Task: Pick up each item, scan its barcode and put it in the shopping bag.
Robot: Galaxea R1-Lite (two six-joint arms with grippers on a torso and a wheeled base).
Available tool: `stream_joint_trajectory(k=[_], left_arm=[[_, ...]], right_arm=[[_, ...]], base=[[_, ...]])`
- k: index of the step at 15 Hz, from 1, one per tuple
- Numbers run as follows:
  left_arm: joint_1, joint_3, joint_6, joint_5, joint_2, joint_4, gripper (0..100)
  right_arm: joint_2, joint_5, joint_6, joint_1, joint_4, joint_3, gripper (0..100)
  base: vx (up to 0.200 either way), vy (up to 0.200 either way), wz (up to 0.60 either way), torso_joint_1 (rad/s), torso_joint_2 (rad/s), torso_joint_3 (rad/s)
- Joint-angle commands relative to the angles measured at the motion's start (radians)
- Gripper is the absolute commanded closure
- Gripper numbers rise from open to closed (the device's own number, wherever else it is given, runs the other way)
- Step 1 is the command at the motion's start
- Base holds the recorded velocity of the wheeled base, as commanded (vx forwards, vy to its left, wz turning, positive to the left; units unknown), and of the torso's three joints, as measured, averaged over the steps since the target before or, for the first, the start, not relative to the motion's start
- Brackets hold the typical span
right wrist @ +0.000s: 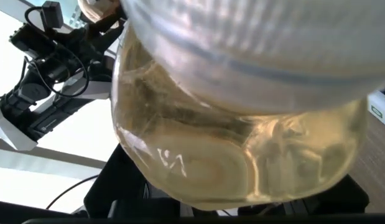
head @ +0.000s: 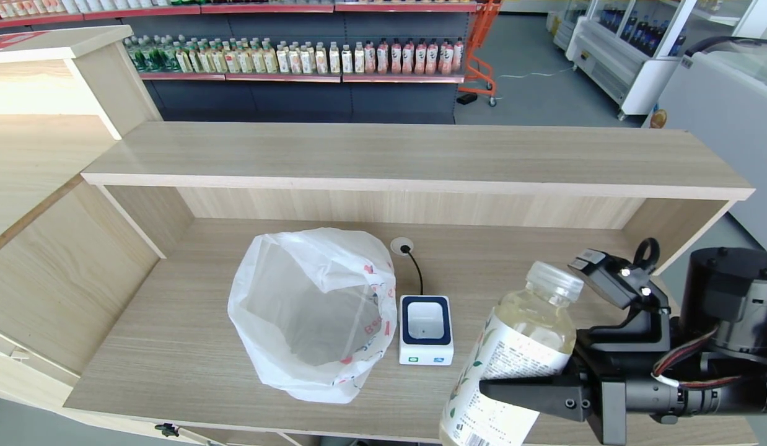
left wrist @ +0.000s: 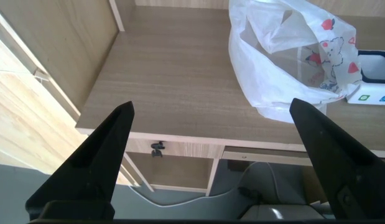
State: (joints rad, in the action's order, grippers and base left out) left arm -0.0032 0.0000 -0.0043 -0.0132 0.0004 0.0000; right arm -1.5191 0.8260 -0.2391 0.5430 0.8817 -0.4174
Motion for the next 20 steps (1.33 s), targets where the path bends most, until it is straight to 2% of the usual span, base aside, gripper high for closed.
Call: stream_joint_trajectory(k=[1,9,12,13,14,16,17,20], left_arm=[[0.000,0.000,0.000,-0.001,0.000,0.000,0],[0.000,0.000,0.000,-0.001,0.000,0.000,0],[0.000,0.000,0.000,-0.001,0.000,0.000,0],[0.000,0.000,0.000,-0.001,0.000,0.000,0],[0.000,0.000,0.000,-0.001,0.000,0.000,0],[0.000,0.000,0.000,-0.001,0.000,0.000,0],[0.000,0.000,0.000,-0.001,0.000,0.000,0],[0.000,0.000,0.000,-0.001,0.000,0.000,0]], right_arm=[[0.004,-0.001,0.000,0.000,-0.001,0.000,100],[0.031,-0.028,0.041,-0.034,-0.003,0.008,100],[0.027,-0.199,0.284,-0.170,-0.009,0.029,100],[0.042,-0.297,0.439,-0.241,-0.021,0.060,100],[0.062,-0.349,0.538,-0.278,-0.059,0.065,100],[0.096,-0.519,0.773,-0.348,-0.132,0.062,100],[0.102,-0.541,0.867,-0.364,-0.130,0.062,100],[0.109,-0.542,1.000,-0.370,-0.127,0.040,100]], base=[[0.000,0.000,0.00,0.000,0.00,0.000],[0.000,0.000,0.00,0.000,0.00,0.000],[0.000,0.000,0.00,0.000,0.00,0.000],[0.000,0.000,0.00,0.000,0.00,0.000],[0.000,0.000,0.00,0.000,0.00,0.000],[0.000,0.000,0.00,0.000,0.00,0.000],[0.000,0.000,0.00,0.000,0.00,0.000],[0.000,0.000,0.00,0.000,0.00,0.000]])
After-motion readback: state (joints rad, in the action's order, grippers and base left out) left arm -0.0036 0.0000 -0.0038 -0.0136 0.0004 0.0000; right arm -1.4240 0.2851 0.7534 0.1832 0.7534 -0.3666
